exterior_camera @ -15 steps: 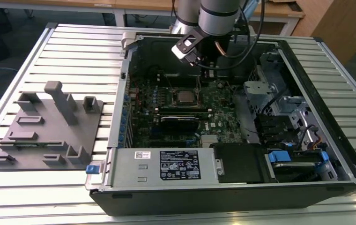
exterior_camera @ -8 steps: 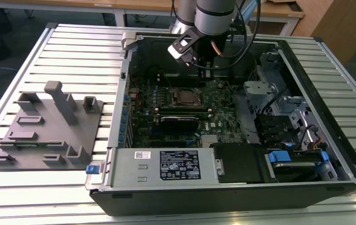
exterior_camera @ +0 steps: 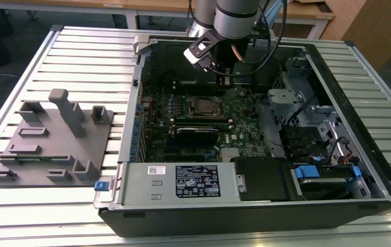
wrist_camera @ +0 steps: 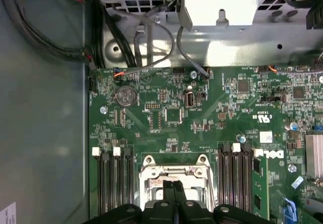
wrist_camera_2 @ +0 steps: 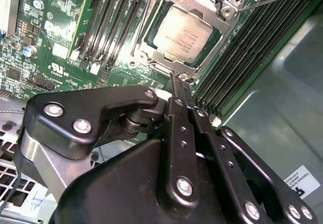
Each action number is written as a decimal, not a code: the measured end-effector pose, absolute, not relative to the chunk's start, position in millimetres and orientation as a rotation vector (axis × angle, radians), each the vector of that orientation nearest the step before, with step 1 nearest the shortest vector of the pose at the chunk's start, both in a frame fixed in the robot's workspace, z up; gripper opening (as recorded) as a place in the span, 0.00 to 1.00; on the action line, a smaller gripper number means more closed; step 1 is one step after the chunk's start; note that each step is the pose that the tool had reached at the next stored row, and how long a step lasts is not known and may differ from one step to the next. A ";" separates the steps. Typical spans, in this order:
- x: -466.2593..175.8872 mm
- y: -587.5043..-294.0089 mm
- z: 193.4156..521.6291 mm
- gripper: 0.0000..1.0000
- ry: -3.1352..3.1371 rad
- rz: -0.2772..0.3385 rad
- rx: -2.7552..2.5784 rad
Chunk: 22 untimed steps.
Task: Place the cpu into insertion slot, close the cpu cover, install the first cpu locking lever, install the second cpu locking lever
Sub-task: 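Close the cpu cover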
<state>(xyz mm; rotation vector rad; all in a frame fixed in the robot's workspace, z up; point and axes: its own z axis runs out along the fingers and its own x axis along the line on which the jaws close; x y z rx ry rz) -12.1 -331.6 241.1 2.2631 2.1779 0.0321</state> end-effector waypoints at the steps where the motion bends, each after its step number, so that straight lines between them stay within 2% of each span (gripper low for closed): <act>1: -12.1 -331.6 241.1 0.10 2.178 0.032 2.263; 22: -24.5 -331.6 230.5 0.10 2.171 0.030 2.268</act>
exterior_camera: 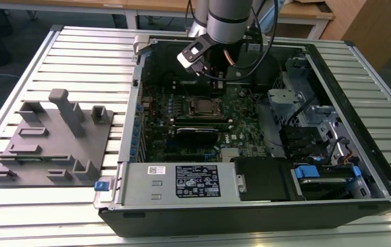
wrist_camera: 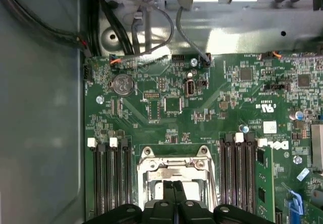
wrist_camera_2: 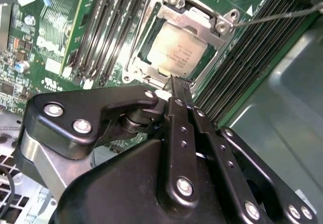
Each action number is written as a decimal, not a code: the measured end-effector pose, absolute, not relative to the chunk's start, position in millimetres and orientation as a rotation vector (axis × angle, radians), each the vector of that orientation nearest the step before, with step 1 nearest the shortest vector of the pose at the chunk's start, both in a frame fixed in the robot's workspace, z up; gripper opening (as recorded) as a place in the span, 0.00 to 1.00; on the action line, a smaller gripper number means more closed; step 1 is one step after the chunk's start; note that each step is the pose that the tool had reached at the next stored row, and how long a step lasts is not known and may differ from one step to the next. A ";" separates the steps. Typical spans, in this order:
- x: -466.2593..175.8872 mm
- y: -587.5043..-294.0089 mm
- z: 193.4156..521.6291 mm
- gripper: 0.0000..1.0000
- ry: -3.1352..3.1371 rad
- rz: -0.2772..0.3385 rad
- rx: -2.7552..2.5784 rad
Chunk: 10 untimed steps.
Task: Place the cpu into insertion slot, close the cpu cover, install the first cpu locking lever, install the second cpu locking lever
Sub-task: 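Close the cpu cover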
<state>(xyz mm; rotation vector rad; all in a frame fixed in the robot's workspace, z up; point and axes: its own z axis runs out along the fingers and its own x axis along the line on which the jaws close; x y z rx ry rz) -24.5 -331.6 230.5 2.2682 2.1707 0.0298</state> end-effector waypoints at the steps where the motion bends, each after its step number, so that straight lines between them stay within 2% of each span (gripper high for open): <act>1: -25.7 -331.6 229.9 0.10 2.170 0.030 2.269; 10: -29.8 -331.6 227.6 0.10 2.166 0.029 2.272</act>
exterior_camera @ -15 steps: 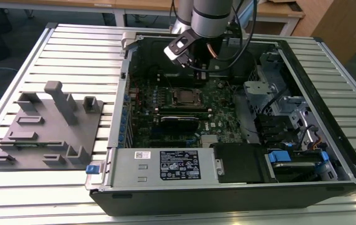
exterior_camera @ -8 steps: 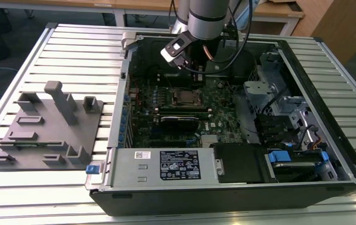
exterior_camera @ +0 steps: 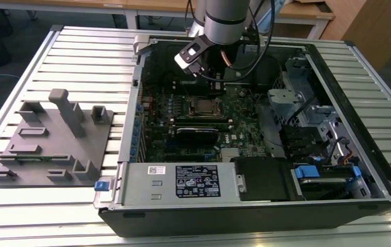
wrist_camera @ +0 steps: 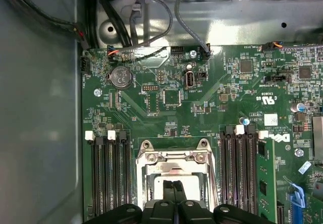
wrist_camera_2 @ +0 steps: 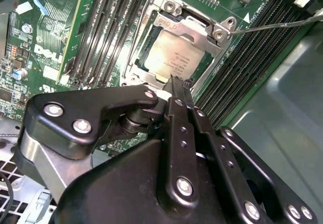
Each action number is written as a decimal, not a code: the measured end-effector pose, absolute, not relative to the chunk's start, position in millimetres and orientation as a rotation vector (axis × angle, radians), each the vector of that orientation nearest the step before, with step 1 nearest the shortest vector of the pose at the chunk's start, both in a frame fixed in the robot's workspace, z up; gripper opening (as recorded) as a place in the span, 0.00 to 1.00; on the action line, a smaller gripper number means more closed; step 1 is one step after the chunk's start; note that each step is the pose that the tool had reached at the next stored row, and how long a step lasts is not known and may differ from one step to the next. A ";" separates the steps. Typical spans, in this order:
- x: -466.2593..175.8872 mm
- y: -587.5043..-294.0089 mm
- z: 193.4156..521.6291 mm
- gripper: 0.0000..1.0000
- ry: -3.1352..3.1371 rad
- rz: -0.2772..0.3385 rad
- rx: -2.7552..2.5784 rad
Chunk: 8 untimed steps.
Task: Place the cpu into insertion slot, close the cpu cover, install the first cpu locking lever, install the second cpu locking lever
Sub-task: 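Close the cpu cover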
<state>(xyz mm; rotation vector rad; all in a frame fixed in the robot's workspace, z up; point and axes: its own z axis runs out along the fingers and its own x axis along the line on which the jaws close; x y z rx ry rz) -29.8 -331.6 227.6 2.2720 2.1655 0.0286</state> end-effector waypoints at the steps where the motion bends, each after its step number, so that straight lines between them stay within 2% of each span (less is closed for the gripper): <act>1: -29.8 -331.6 227.6 0.10 2.166 0.029 2.272; 8: -34.0 -331.6 226.9 0.10 2.165 0.028 2.272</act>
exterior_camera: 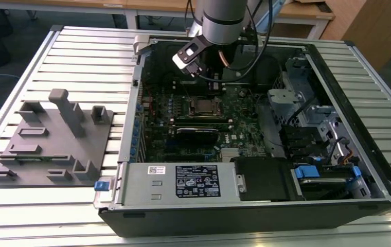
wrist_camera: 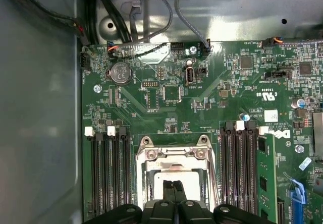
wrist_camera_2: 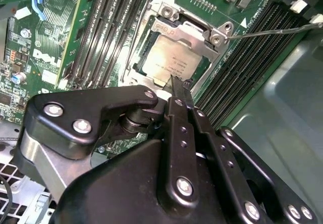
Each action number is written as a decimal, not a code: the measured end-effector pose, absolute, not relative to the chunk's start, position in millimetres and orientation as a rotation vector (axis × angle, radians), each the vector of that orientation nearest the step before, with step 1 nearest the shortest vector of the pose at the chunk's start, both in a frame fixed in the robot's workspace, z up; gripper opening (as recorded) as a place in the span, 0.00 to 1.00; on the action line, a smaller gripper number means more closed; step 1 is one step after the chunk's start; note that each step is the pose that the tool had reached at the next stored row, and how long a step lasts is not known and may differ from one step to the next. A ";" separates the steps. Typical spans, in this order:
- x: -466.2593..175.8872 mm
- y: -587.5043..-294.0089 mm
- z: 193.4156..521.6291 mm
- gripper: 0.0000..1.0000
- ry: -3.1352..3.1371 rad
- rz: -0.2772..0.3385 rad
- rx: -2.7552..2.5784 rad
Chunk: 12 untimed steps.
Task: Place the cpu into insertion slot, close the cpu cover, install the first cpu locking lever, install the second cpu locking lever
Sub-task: 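Close the cpu cover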
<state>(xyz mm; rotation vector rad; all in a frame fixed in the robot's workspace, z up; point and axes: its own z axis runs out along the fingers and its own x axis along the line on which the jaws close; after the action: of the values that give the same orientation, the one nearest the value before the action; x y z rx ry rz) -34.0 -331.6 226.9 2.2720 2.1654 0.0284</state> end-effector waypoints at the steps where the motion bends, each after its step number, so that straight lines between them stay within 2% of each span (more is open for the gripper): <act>1: -34.0 -331.6 226.9 0.10 2.165 0.028 2.272; 12: -34.2 -331.6 226.7 0.10 2.201 0.029 2.239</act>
<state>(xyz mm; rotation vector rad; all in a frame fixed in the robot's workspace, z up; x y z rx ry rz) -34.2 -331.6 226.7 2.2388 2.2005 0.0291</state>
